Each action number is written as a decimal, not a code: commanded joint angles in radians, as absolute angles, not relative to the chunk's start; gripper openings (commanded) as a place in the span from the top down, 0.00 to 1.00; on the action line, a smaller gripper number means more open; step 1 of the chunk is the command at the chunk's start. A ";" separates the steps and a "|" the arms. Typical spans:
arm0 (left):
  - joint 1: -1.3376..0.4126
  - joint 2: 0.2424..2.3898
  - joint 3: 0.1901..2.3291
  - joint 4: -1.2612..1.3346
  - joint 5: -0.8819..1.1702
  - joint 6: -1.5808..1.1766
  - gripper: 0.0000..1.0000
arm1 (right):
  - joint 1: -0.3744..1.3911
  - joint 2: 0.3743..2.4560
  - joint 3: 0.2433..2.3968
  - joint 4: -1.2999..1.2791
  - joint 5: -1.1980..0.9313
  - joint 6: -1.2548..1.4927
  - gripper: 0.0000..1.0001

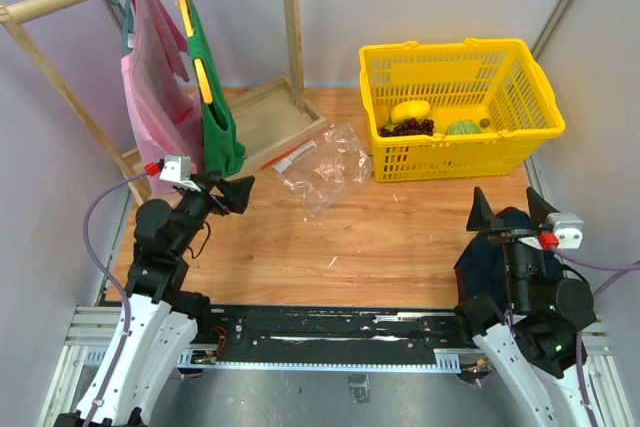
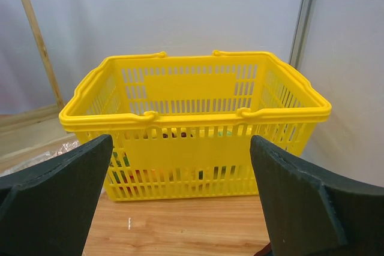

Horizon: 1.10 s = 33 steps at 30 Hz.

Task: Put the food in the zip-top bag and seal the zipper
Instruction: Pick up the zipper food storage bag at the center of the board.

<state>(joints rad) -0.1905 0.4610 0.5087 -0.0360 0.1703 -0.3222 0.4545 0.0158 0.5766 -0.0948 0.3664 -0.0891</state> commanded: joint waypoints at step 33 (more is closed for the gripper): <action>-0.543 1.266 0.398 0.624 -0.447 -1.239 0.01 | 0.475 -0.006 0.555 -0.059 0.312 -0.098 0.02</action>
